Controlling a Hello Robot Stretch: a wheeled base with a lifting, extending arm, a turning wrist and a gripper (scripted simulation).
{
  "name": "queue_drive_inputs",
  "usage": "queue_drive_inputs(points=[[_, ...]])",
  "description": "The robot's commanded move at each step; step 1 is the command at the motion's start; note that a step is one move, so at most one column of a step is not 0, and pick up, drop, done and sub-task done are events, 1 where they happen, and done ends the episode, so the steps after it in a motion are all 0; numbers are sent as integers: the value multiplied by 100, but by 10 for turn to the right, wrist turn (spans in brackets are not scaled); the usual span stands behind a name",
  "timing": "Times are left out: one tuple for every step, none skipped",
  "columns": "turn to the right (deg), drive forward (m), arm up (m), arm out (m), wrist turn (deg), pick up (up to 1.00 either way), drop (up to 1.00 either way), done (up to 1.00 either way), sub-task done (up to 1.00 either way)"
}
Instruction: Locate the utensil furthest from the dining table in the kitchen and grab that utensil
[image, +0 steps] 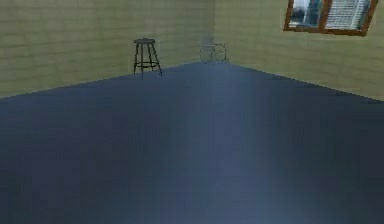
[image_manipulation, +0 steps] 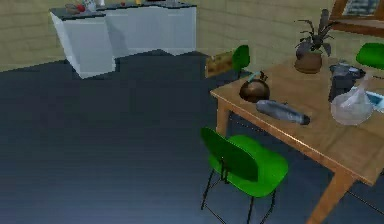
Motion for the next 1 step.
queue_drive_inputs(points=[[450,0,0,0,0,0,0,0,0]])
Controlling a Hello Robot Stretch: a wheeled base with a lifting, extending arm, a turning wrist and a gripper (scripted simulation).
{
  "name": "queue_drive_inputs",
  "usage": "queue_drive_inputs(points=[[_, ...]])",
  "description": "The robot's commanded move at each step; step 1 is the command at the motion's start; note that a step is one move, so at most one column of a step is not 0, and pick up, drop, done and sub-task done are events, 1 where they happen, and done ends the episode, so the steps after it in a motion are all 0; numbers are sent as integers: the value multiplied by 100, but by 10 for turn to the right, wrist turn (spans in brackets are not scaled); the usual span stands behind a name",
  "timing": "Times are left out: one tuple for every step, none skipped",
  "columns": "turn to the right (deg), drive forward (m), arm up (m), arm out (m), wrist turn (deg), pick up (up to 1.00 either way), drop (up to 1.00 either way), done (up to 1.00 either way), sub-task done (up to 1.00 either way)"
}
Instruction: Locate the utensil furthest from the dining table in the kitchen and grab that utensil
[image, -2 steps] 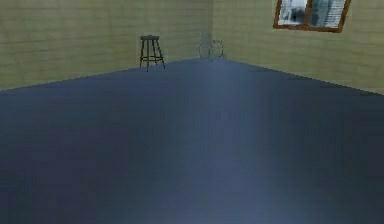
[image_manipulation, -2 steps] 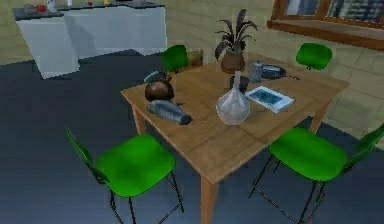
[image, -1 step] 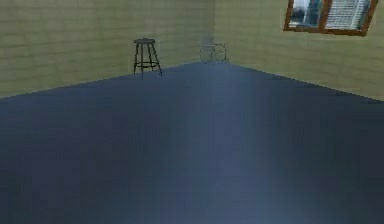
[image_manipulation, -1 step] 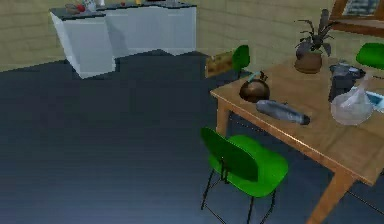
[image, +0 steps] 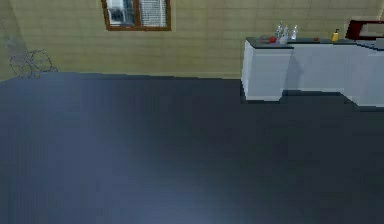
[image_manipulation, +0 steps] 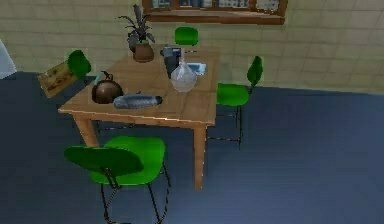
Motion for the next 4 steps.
queue_drive_inputs(points=[[60,0,0,0,0,0,0,0,0],[0,85,0,0,0,0,0,0,0],[180,0,0,0,0,0,0,0,0],[0,100,0,0,0,0,0,0,0]])
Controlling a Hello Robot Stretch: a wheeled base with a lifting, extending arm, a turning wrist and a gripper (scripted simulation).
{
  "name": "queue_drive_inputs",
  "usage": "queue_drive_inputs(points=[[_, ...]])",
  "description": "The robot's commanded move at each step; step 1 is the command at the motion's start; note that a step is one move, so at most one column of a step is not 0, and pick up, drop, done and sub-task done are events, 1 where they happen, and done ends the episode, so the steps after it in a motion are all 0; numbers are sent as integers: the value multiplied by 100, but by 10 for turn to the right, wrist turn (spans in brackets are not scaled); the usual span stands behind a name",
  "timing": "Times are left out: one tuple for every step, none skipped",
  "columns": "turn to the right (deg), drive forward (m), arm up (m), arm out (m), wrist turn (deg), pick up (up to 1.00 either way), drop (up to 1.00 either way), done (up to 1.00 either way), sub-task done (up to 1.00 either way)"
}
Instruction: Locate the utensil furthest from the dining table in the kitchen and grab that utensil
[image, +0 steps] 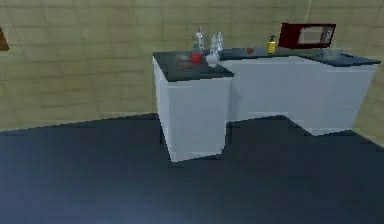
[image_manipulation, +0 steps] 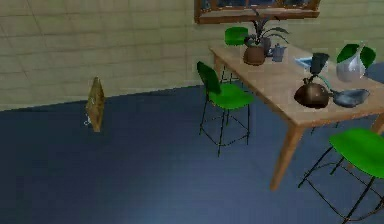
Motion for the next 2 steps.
queue_drive_inputs(points=[[0,100,0,0,0,0,0,0,0],[210,0,0,0,0,0,0,0,0]])
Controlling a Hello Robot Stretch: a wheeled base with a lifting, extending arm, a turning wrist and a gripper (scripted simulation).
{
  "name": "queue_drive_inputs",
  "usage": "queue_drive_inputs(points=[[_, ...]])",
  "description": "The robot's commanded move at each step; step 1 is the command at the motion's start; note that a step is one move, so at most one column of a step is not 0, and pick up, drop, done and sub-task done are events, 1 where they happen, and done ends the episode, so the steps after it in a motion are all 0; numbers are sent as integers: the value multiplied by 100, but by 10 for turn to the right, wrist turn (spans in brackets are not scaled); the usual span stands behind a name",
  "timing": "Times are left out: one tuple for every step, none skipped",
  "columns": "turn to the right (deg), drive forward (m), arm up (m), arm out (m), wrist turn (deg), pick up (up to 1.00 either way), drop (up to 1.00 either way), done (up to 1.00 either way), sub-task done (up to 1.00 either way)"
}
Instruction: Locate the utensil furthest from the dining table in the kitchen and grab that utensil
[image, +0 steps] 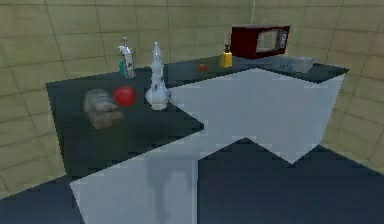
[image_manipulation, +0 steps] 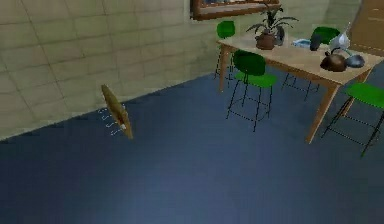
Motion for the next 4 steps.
queue_drive_inputs(points=[[30,0,0,0,0,0,0,0,0],[0,10,0,0,0,0,0,0,0],[-450,0,0,0,0,0,0,0,0],[-450,0,0,0,0,0,0,0,0]])
